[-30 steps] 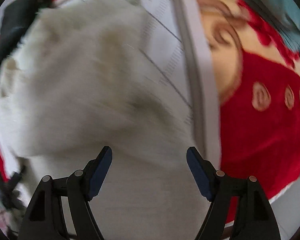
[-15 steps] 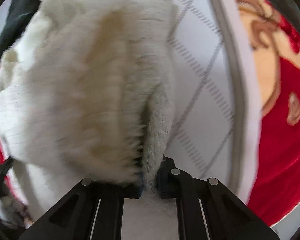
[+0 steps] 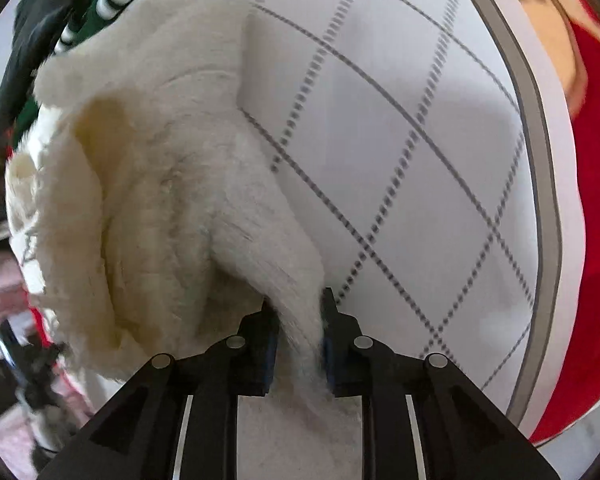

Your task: Fold large clothes

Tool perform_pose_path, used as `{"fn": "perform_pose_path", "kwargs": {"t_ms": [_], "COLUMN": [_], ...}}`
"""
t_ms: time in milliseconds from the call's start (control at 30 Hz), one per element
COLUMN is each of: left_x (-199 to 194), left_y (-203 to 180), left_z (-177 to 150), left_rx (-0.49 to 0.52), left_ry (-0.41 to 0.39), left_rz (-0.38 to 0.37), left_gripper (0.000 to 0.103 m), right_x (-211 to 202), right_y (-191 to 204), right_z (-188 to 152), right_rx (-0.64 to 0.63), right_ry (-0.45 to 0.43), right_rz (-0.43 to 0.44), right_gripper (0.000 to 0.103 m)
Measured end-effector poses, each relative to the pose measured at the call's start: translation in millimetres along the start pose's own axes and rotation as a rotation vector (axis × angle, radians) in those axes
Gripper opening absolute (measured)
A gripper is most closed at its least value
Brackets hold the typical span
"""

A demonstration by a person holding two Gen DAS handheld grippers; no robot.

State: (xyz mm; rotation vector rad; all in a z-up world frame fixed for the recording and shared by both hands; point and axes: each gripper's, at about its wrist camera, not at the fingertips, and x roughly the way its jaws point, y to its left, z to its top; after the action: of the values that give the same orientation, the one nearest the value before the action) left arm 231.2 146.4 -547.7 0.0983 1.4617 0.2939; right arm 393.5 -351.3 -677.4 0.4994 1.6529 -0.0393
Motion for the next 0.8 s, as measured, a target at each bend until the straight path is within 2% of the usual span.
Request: {"fn": "perform_pose_path", "kwargs": {"t_ms": [67,100,133,200,233,267,400,433,467,533,667,700,733,767,800], "left_x": [5.0,7.0,11.2,14.5,16.8,18.4,15.0,11.2,9.2,1.1,-20.8,-25.0,-30.4,-33.6,-33.0], "left_y": [5.6,8.8,15.3,24.0,27.4,27.1,18.9,17.9,19.5,26.7,30.7,30.9,31.0,29.1,24.4], "left_z": [3.4,3.8,7.3,10.0,12.7,15.7,19.4,16.2,14.4,9.4,-7.2,-8.8,-12.0,-12.0,1.2], "left_rx": [-0.029,-0.039,-0.049,-0.072,-0.081,-0.076,0.012,0.021,0.022,0.008,-0.014,-0.021,-0.034,-0.041,-0.042], "left_ry": [-0.006,-0.010,-0.021,-0.027,-0.021,-0.015,-0.044,-0.047,-0.042,-0.043,-0.052,-0.058,-0.069,-0.075,-0.080], "left_rz": [0.000,0.006,0.017,0.002,-0.029,-0.029,0.020,0.019,0.011,-0.008,-0.007,-0.003,-0.005,-0.013,-0.016], "left_gripper": [0.033,0.052,0.077,0.098,0.098,0.098,0.098,0.098,0.098,0.098,0.098,0.098,0.098,0.098,0.098], "right_x": [-10.8,-16.6,-18.4,-17.3,-17.7,-18.4,-15.3,-18.5,-19.2,-34.2,-78.6,-85.9,-93.8,-93.0,-93.3], "right_y": [-3.6,-13.5,-21.5,-42.7,-44.6,-41.3,-22.0,-20.7,-17.2,-18.2,-2.1,3.5,10.0,13.4,21.3], "right_z": [2.4,3.8,3.8,8.5,9.4,10.6,16.8,15.6,9.7,7.9,1.8,4.6,10.3,7.1,13.0], "right_rx": [0.011,0.056,0.100,0.204,0.212,0.200,0.149,0.144,0.146,0.164,0.194,0.190,0.176,0.163,0.142], "right_ry": [-0.061,-0.095,-0.105,-0.095,-0.093,-0.084,0.012,0.025,0.030,0.011,-0.095,-0.114,-0.135,-0.142,-0.144], "right_rz": [-0.050,-0.085,-0.087,-0.088,-0.107,-0.128,-0.101,-0.099,-0.104,-0.105,-0.078,-0.069,-0.050,-0.030,-0.003], "right_gripper": [0.019,0.019,0.019,0.019,0.019,0.019,0.020,0.024,0.034,0.040,0.042,0.045,0.056,0.063,0.063]}}
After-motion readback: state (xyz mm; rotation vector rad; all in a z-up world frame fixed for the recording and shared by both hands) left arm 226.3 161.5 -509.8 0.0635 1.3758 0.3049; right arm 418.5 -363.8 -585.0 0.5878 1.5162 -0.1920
